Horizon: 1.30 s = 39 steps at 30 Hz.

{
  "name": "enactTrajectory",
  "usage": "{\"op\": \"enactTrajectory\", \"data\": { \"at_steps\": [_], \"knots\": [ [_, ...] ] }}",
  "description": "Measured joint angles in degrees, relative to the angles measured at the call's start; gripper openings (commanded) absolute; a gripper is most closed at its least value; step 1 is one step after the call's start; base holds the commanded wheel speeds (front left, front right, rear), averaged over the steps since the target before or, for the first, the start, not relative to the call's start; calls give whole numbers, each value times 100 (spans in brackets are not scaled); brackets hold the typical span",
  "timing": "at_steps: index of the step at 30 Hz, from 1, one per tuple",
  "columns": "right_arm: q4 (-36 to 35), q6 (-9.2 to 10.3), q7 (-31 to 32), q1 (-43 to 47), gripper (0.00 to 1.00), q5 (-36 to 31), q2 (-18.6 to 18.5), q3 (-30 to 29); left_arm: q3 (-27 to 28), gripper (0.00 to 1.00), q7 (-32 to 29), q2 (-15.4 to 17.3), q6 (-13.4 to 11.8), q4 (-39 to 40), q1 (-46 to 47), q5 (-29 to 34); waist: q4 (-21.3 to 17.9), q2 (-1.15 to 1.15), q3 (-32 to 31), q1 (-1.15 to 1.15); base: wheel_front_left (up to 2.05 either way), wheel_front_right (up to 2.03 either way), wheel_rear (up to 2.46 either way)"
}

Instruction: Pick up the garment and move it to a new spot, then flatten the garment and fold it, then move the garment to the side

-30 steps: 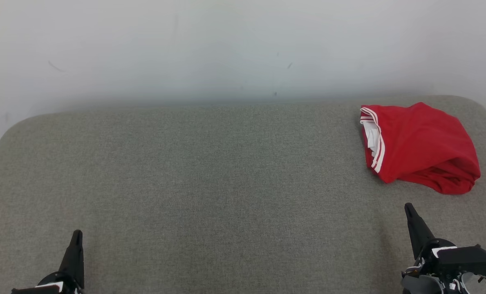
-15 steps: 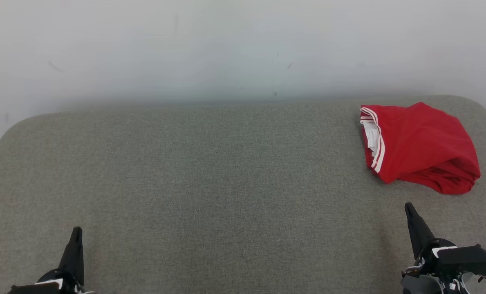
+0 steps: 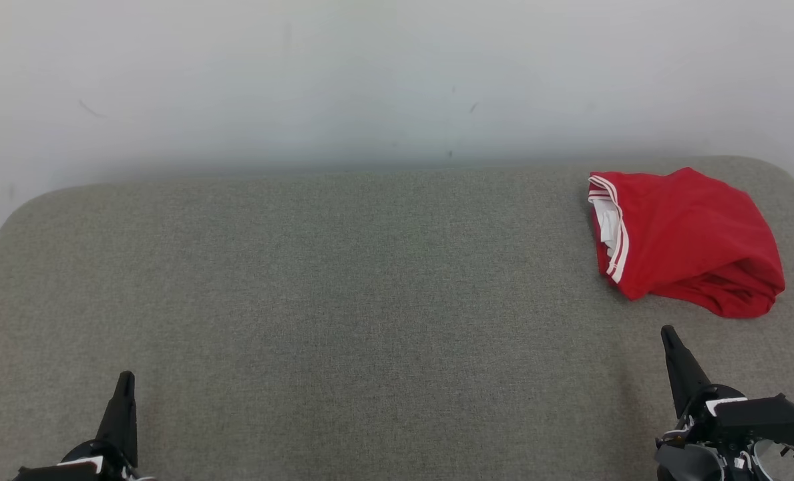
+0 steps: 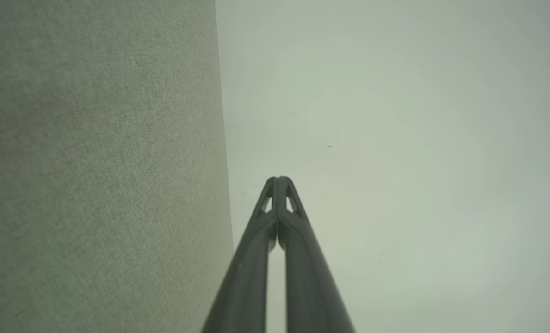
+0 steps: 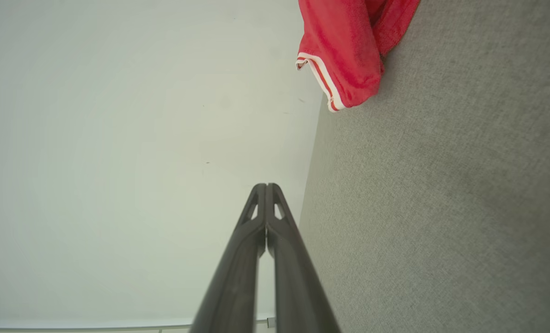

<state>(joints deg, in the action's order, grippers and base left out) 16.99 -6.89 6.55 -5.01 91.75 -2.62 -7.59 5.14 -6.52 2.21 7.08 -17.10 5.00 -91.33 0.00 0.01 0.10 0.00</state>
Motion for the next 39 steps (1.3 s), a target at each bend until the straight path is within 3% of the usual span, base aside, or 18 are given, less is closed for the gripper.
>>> {"op": "enactTrajectory", "data": {
  "at_steps": [39],
  "knots": [
    [0,0,0,-14,0,0,0,1,-1,0,0,-1,0,-1,0,-1,0,0,0,0,0,0,0]
  ]
}}
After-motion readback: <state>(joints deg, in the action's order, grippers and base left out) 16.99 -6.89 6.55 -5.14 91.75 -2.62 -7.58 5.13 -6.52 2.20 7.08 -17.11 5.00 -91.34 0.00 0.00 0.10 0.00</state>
